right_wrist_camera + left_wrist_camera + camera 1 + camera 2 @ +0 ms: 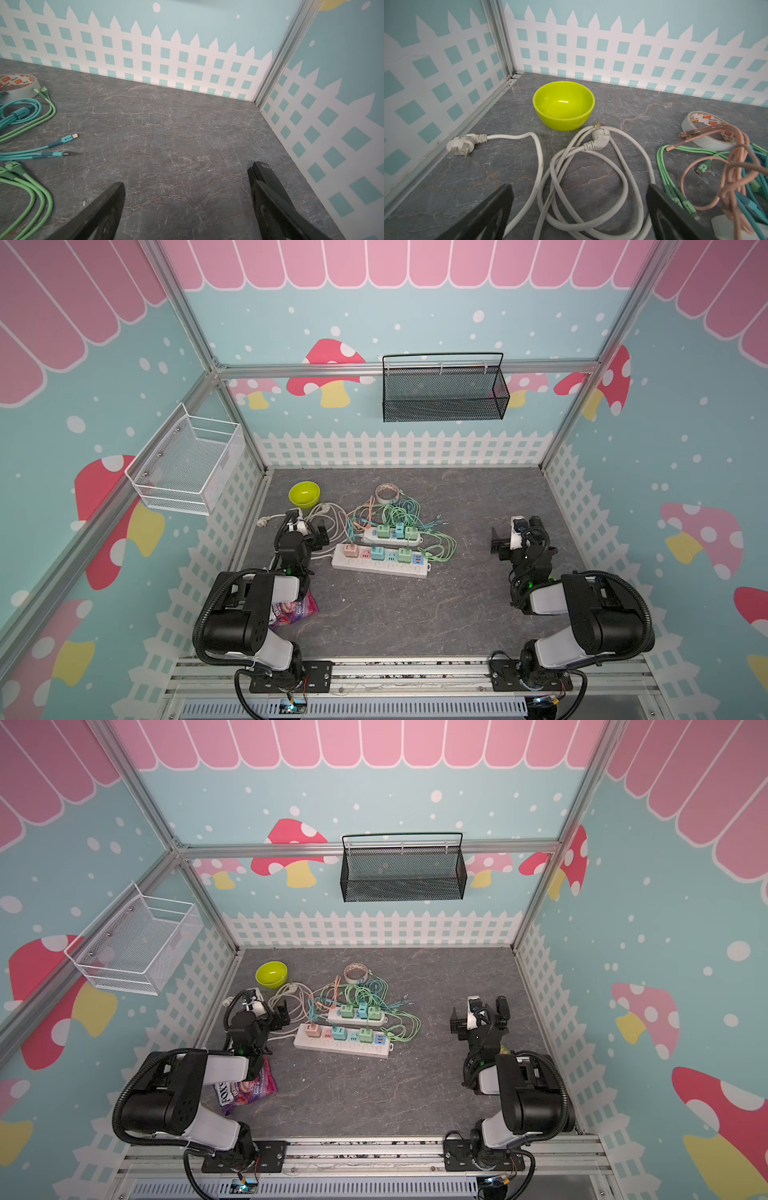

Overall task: Insert plugs into power strip
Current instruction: Reset both arms

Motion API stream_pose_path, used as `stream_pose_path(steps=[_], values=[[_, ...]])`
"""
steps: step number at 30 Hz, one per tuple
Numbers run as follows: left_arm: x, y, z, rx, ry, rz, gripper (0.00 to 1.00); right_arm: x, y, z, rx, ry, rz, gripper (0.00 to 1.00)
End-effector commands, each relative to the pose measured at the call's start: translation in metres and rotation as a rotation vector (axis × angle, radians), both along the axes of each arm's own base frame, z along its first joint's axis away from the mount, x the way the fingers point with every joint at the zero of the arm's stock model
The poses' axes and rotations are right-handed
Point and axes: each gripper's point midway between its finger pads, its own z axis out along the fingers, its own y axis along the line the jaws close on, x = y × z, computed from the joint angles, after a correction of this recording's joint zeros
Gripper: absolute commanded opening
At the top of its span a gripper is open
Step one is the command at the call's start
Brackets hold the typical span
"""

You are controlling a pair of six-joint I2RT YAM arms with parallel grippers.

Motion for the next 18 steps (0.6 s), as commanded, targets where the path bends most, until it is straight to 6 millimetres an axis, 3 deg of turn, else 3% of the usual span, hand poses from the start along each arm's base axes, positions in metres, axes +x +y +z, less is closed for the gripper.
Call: stream_pose_path(steps=[1, 8, 14, 17, 18], values=[[0.001, 0.003, 0.002, 0.014, 0.000, 0.006, 1.00, 0.001, -0.001, 0.006, 0.005, -0.028, 0.002, 0.98], [0.002, 0.004, 0.001, 0.018, 0.004, 0.014, 1.00, -0.002, 0.000, 0.006, 0.002, -0.032, 0.005, 0.98], [-0.004, 0.014, 0.005, 0.048, -0.014, 0.126, 1.00, -0.001, 0.000, 0.007, 0.003, -0.033, 0.005, 0.98], [0.004, -0.016, 0.002, 0.048, 0.009, -0.089, 0.99, -0.002, -0.001, 0.007, 0.002, -0.032, 0.004, 0.98], [0.003, -0.015, 0.001, 0.038, 0.005, -0.087, 1.00, -0.002, 0.000, 0.006, 0.003, -0.032, 0.004, 0.98]])
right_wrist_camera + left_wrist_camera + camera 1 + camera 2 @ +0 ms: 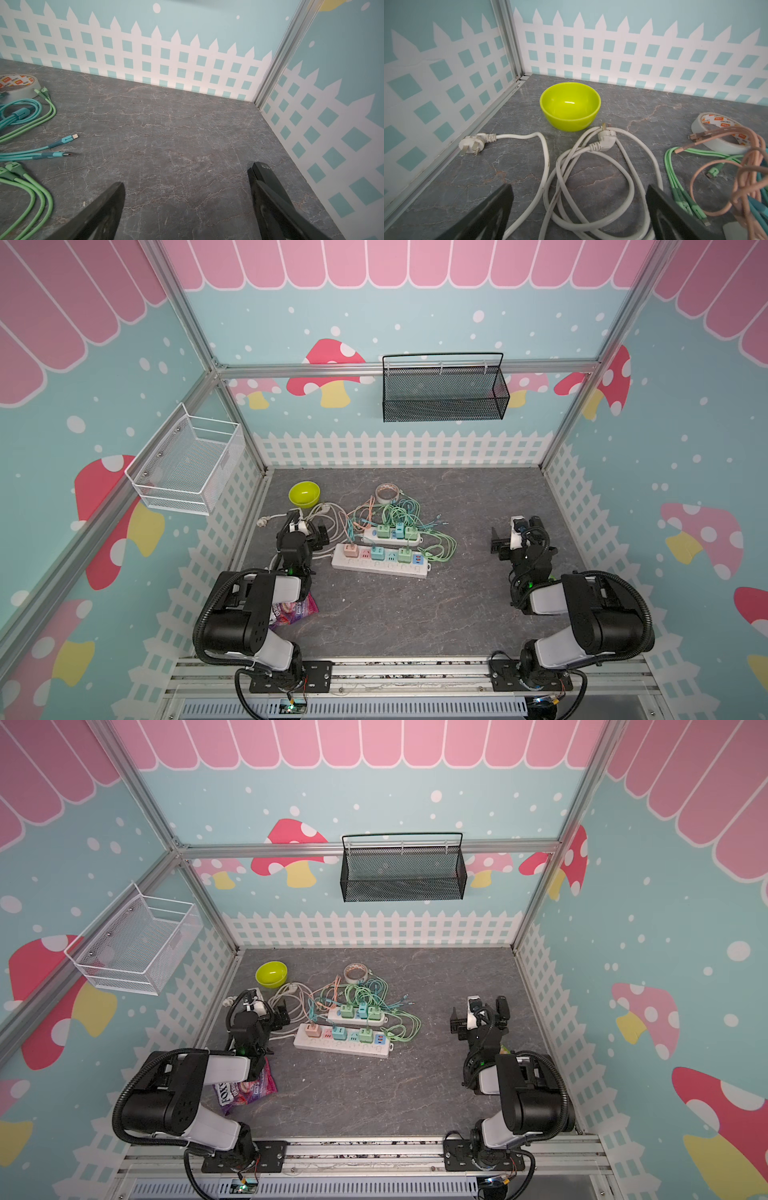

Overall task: Insert plugs into power strip
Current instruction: Reset both arms

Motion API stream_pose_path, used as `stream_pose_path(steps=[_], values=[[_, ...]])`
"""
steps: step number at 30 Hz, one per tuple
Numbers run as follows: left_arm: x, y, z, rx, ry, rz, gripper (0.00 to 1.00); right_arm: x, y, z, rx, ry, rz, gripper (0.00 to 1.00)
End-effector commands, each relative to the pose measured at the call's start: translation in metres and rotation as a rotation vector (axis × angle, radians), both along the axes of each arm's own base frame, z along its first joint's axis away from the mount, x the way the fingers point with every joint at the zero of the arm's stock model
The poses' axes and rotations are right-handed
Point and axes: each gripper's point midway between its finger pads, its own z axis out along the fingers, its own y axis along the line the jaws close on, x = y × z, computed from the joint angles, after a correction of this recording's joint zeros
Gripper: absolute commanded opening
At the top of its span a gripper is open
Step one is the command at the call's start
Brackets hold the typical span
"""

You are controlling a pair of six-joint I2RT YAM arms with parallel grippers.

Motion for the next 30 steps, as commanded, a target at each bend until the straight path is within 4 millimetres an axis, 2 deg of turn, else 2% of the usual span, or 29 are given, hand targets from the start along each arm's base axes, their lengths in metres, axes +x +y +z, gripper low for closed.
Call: stream_pose_path(steps=[1, 8, 10, 12, 14, 16, 30], values=[[0.004, -0.008, 0.002, 0.006, 0.004, -0.068, 1.00, -0.001, -0.001, 0.007, 0.002, -0.032, 0.003, 0.98], [-0.001, 0.011, 0.004, 0.009, -0.015, 0.068, 1.00, -0.002, -0.001, 0.006, 0.001, -0.030, 0.004, 0.98], [0.001, 0.003, 0.004, 0.006, -0.013, 0.011, 1.00, -0.001, 0.000, 0.006, 0.002, -0.030, 0.004, 0.98], [0.002, -0.020, 0.002, 0.012, 0.001, -0.142, 1.00, -0.001, 0.000, 0.007, 0.002, -0.032, 0.004, 0.98], [0.003, -0.015, 0.002, 0.005, -0.007, -0.119, 1.00, -0.002, 0.000, 0.006, 0.002, -0.030, 0.004, 0.98], [0.005, -0.002, 0.001, 0.000, 0.012, -0.034, 1.00, -0.002, -0.001, 0.006, 0.003, -0.029, 0.003, 0.98], [0.005, -0.005, 0.001, 0.003, 0.012, -0.051, 1.00, -0.001, 0.000, 0.006, 0.002, -0.032, 0.004, 0.98]])
